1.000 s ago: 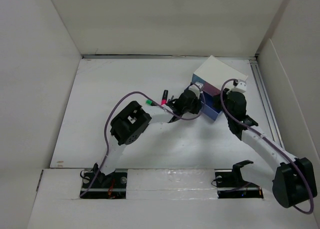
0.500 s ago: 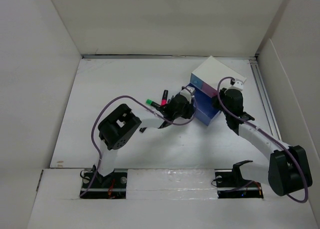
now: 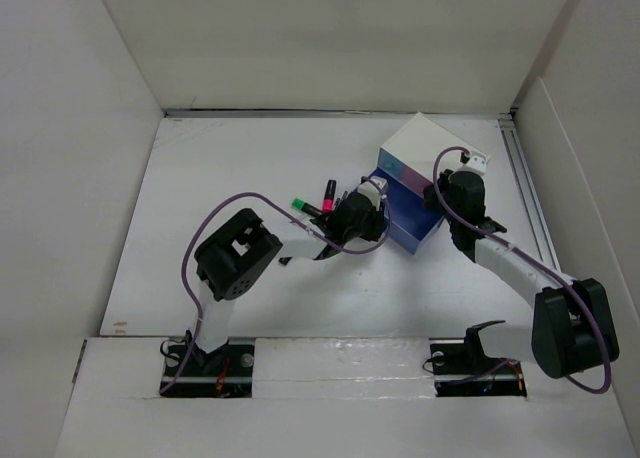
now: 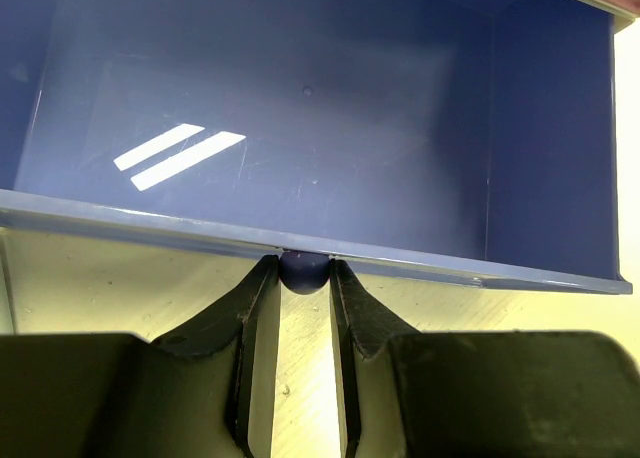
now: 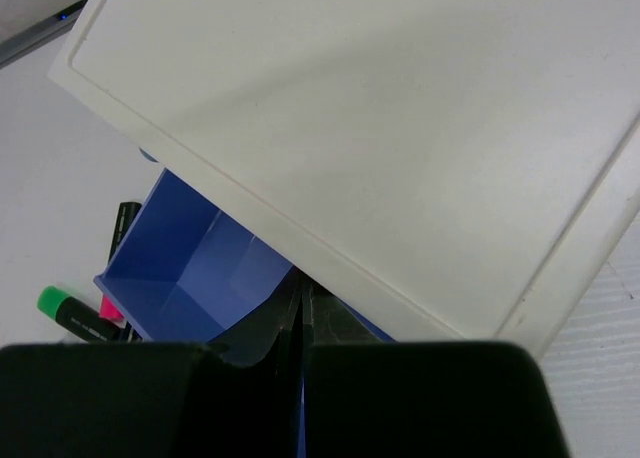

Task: Organize the desk

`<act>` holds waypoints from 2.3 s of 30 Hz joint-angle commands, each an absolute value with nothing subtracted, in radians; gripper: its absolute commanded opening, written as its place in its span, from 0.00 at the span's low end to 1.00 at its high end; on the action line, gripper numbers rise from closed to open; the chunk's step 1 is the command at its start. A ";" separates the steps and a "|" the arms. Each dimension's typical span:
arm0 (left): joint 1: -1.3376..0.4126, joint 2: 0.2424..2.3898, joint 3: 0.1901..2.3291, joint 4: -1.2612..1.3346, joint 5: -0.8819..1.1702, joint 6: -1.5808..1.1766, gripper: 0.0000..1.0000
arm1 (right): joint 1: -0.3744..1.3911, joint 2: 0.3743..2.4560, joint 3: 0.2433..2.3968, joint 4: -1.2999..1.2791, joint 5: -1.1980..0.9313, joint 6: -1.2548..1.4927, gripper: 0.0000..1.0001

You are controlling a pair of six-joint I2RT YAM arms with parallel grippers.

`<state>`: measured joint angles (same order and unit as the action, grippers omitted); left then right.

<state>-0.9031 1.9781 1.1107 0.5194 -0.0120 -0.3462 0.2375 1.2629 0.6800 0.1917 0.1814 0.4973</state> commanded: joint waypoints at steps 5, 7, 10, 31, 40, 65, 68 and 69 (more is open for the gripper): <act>-0.910 1.910 1.080 0.486 -0.034 -0.336 0.00 | 0.221 1.253 0.715 0.245 0.258 0.483 0.02; -0.910 1.911 1.086 0.471 -0.051 -0.337 0.00 | 0.212 1.253 0.712 0.244 0.256 0.483 0.02; -0.910 1.901 1.083 0.453 -0.077 -0.330 0.00 | 0.212 1.250 0.706 0.244 0.256 0.486 0.03; -0.910 1.839 1.092 0.378 -0.143 -0.362 0.47 | 0.252 1.109 0.684 0.201 0.176 0.491 0.18; -0.910 1.686 1.086 0.336 -0.217 -0.356 0.41 | 0.305 0.928 0.684 0.155 0.115 0.495 0.36; -0.910 1.805 1.091 0.187 -0.449 -0.428 0.17 | 0.523 0.867 0.595 0.238 0.081 0.468 0.34; -0.910 1.842 1.120 0.160 -0.480 -0.442 0.18 | 0.523 0.864 0.594 0.236 0.086 0.466 0.34; -0.910 1.857 1.130 0.144 -0.497 -0.446 0.20 | 0.523 0.870 0.595 0.238 0.084 0.466 0.34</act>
<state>-0.9096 1.8366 1.0752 0.1818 -0.4324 -0.4282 0.5129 0.8711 0.5537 0.1875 0.0811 0.4824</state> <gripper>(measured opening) 0.179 0.340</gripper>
